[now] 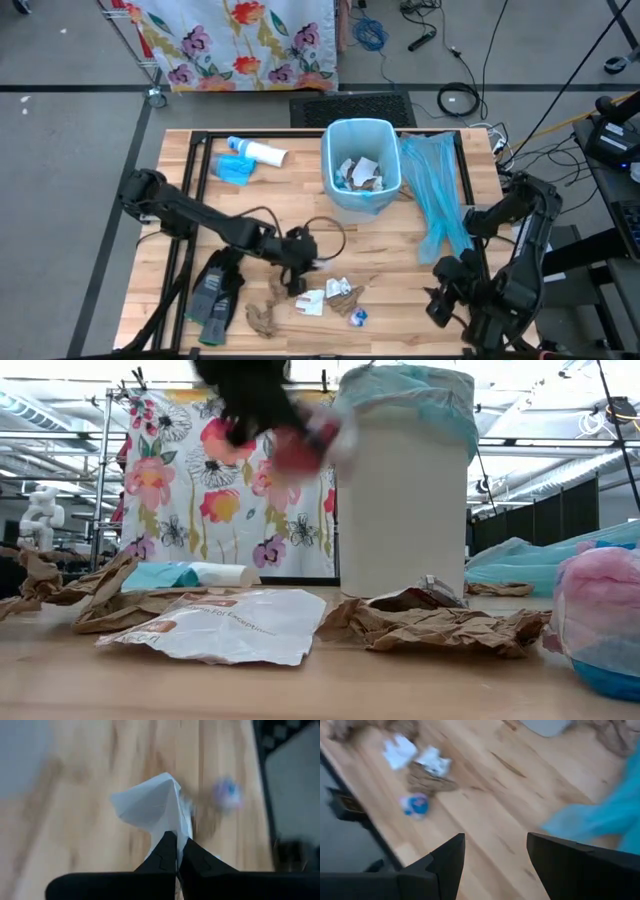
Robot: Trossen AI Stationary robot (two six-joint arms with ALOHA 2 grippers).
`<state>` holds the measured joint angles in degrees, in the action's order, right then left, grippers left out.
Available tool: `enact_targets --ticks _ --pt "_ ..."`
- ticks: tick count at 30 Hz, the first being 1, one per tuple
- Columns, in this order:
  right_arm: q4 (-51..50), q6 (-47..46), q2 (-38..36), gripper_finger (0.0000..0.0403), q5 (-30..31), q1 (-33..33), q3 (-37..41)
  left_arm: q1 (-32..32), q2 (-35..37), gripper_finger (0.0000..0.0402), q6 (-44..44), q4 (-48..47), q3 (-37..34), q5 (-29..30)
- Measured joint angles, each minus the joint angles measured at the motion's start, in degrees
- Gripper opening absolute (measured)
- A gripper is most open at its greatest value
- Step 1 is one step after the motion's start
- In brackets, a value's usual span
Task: Place trash/remove bag and relplace
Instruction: Put the white paper into the trash bin, then adjust the trash bin
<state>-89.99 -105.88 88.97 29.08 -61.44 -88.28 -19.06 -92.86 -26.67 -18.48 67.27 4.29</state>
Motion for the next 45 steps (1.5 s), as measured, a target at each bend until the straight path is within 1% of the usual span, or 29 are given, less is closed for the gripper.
enact_targets --ticks 4,7,12,16,19,23,29,33,36,38,42,45 --pt "0.0 -1.5 -6.6 0.0205 -0.5 -2.1 8.7 1.9 0.0 0.0002 0.5 -7.6 11.6 3.8" --pt "3.0 -1.4 -12.2 0.0205 -0.2 -3.4 15.6 3.7 0.0 0.0001 1.5 -11.2 19.7 5.3" --pt "13.4 1.7 -21.8 0.0205 3.6 -4.6 28.8 6.7 0.0 0.0001 6.8 -14.1 30.9 9.0" --pt "21.7 5.3 -28.2 0.0205 3.9 -4.6 38.7 10.8 0.0 0.0001 10.5 -13.0 36.3 10.0" --pt "24.3 6.1 -32.3 0.0205 3.9 -4.6 44.1 14.5 0.1 0.0002 9.5 -11.3 37.0 12.9" --pt "25.5 6.1 -36.9 0.0205 5.8 -4.6 47.9 18.2 -0.6 0.0022 7.6 -9.1 37.0 13.0" --pt "26.1 8.8 -40.8 0.0205 9.6 -4.6 48.2 20.8 -2.7 0.0086 7.5 -7.9 37.0 12.3" --pt "26.4 10.9 -42.4 0.0205 10.1 -4.6 48.1 21.6 -5.5 0.0138 7.5 -6.4 36.9 12.2" --pt "25.1 12.4 -43.6 0.0205 10.1 -4.2 48.1 21.8 -6.6 0.0166 7.6 -6.3 36.9 12.2" --pt "23.3 12.6 -44.3 0.0205 10.2 -3.4 48.1 22.0 -6.9 0.0174 7.5 -6.1 36.9 12.2" --pt "20.0 14.5 -46.2 0.0205 10.2 -0.8 48.1 22.0 -6.9 0.0177 6.2 -6.6 36.9 12.1" --pt "18.7 17.3 -48.4 0.0205 10.2 2.1 48.1 21.9 -6.5 0.0178 6.1 -8.8 36.9 11.0"
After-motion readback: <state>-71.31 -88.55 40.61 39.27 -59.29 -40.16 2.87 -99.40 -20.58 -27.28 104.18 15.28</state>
